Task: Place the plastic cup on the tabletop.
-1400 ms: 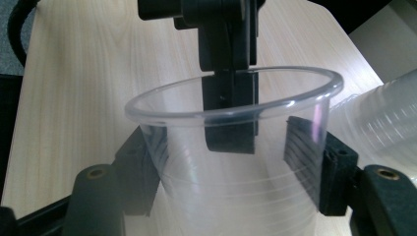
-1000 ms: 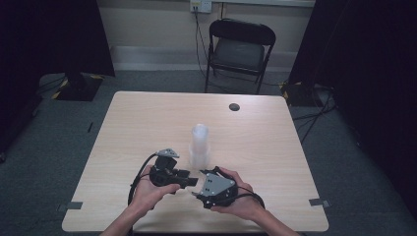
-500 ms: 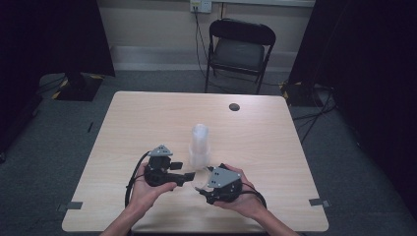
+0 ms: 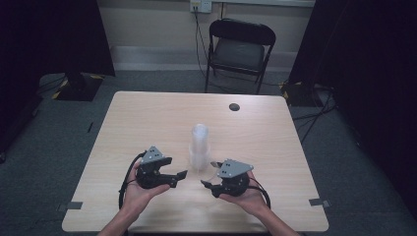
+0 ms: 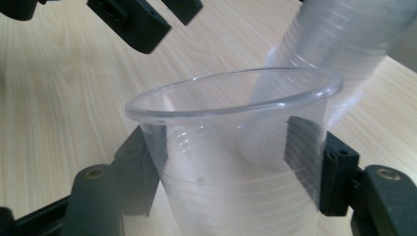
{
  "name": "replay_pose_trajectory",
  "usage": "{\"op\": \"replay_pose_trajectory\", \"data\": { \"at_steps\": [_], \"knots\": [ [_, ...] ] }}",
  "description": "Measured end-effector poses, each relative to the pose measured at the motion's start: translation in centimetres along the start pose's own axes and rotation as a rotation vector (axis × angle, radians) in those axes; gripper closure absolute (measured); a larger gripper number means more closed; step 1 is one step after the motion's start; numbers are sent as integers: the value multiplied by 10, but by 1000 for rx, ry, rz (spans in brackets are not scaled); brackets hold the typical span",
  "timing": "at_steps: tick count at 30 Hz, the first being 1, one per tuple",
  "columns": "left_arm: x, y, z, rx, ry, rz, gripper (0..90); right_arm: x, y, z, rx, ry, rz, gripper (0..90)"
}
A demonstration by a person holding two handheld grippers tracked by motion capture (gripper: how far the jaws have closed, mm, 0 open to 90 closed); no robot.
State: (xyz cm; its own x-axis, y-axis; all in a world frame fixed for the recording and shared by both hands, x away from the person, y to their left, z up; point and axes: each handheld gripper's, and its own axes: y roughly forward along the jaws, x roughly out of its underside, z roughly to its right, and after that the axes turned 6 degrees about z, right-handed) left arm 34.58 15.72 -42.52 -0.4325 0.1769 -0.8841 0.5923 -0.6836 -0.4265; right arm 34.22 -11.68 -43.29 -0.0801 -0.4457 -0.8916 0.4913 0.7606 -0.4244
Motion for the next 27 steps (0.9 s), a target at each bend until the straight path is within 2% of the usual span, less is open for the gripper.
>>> {"op": "replay_pose_trajectory", "data": {
  "at_steps": [3, 7, 10, 12, 15, 16, 21, 25, 27],
  "knots": [
    [1, -2, -2, -6, 3, -7, 201, 1, -2, 3, 6, 22, -1, 323],
    [4, -8, -7, -13, -23, 15, 192, 2, -6, 9, 16, 50, 15, 323],
    [10, -11, -12, -57, -14, 7, 184, 4, -8, 17, 29, 87, 28, 323],
    [14, -13, -14, -61, -25, -1, 184, 6, -9, 22, 36, 105, 36, 323],
    [18, -15, -14, -59, -16, -10, 177, 7, -11, 25, 47, 118, 42, 323],
    [21, -18, -15, -50, -13, 1, 175, 8, -14, 28, 56, 138, 54, 323],
    [27, -23, -16, -65, -20, 0, 176, 10, -20, 35, 88, 155, 60, 324],
    [32, -24, -19, -76, -12, 1, 169, 11, -23, 39, 103, 168, 65, 323],
    [36, -25, -20, -85, 7, 2, 168, 11, -25, 42, 113, 168, 63, 322]
  ]
}}
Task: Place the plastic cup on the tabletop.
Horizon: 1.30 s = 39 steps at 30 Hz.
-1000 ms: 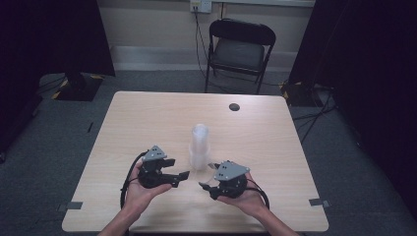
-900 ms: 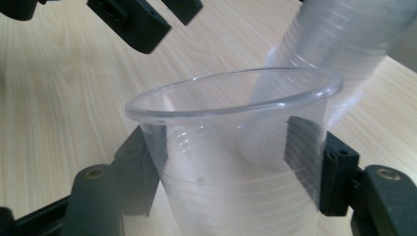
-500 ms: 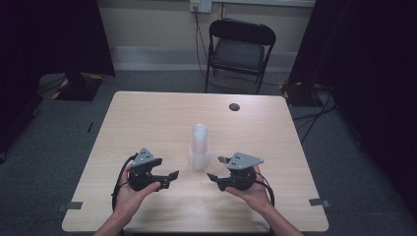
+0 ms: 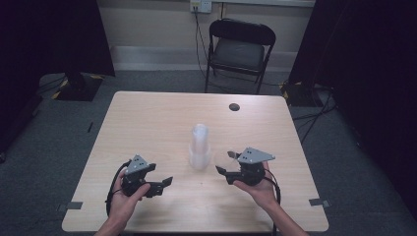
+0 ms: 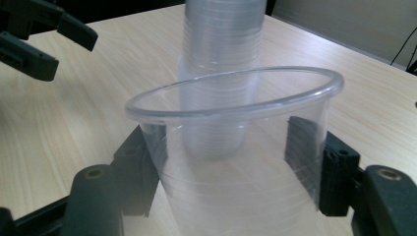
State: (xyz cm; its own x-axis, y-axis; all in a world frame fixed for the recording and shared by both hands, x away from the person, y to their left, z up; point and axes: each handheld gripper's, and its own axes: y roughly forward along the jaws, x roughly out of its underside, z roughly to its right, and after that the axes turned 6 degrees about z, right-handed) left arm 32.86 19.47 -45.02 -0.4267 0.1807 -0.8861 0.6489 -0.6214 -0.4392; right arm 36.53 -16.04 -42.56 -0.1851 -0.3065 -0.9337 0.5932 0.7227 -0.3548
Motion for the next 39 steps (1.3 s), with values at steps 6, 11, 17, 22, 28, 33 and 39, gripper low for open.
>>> {"op": "replay_pose_trajectory", "data": {
  "at_steps": [6, 11, 17, 22, 28, 33, 39],
  "knots": [
    [4, -2, -2, -1, 17, 10, 167, -1, -2, 13, 30, 55, 28, 322],
    [6, -4, -5, -2, 14, 19, 167, 2, 3, 23, 66, 100, 34, 323],
    [7, -6, -5, -10, 13, 31, 167, 3, 6, 32, 98, 146, 42, 324],
    [7, -6, -5, -16, 11, 28, 167, 3, 11, 47, 137, 183, 44, 323],
    [9, -5, -8, -17, -3, 25, 167, -7, 16, 64, 173, 195, 48, 321],
    [11, -4, -9, -15, -13, 13, 168, -11, 25, 78, 218, 217, 46, 318],
    [12, -3, -12, -12, -18, 4, 168, -8, 46, 89, 228, 243, 24, 315]
  ]
}}
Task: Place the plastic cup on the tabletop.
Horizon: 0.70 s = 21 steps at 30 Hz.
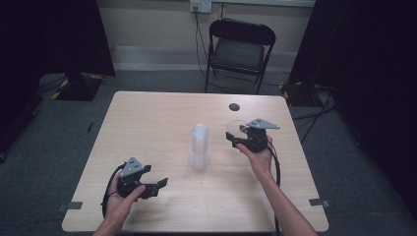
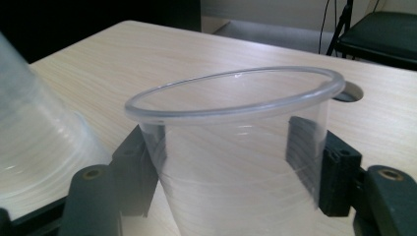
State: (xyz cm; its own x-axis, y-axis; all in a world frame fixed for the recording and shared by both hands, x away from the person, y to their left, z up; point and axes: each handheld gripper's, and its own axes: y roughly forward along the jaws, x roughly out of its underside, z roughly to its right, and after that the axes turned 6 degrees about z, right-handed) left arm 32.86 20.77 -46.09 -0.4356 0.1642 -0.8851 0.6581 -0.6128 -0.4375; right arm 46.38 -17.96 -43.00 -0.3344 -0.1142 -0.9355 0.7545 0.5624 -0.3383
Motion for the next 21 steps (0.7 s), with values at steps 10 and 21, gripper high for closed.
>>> {"op": "replay_pose_trajectory", "data": {
  "at_steps": [10, 21],
  "knots": [
    [4, 4, 2, 24, 6, -30, 169, 18, 33, -3, -14, 29, -48, 305],
    [6, 6, 1, 18, 1, -42, 176, 24, 50, -1, -9, 57, -54, 282]
  ]
}}
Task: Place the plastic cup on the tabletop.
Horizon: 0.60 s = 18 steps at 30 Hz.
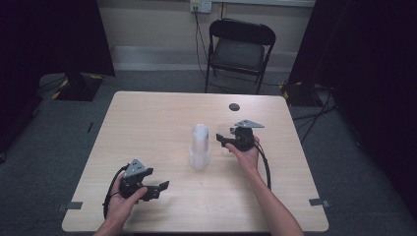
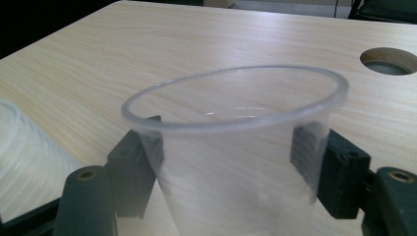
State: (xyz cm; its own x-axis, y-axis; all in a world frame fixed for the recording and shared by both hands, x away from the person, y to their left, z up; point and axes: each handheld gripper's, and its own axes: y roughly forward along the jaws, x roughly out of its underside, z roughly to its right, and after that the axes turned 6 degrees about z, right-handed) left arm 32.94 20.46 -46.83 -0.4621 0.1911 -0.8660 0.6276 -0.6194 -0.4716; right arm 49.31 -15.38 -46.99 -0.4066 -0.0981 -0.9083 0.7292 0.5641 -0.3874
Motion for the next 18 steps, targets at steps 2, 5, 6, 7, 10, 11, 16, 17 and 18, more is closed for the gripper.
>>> {"op": "replay_pose_trajectory", "data": {
  "at_steps": [2, 5, 6, 7, 10, 11, 16, 17, 18],
  "knots": [
    [1, 0, 0, 1, -9, 0, 176, 1, 1, 2, 6, 8, -1, 284],
    [1, 0, 0, 4, -5, -4, 176, 2, 0, 3, 14, 6, -7, 290],
    [1, 0, 0, 2, -1, -4, 177, 2, 0, 4, 13, 1, -7, 289],
    [1, 1, 1, 4, -3, -4, 177, 3, -1, 3, 15, 2, -8, 291],
    [1, 0, 1, 3, -3, -3, 177, 5, -4, 3, 13, -7, -10, 292],
    [1, 0, 0, 2, -5, 0, 176, 6, -6, 2, 13, -10, -11, 293],
    [0, 0, 0, 0, -7, 3, 176, 8, -10, 1, 13, -25, -19, 295],
    [0, 0, 0, -1, -8, 5, 176, 8, -11, 1, 13, -25, -22, 296],
    [0, -1, 0, -4, -10, 6, 177, 9, -12, 2, 14, -25, -25, 295]
  ]
}}
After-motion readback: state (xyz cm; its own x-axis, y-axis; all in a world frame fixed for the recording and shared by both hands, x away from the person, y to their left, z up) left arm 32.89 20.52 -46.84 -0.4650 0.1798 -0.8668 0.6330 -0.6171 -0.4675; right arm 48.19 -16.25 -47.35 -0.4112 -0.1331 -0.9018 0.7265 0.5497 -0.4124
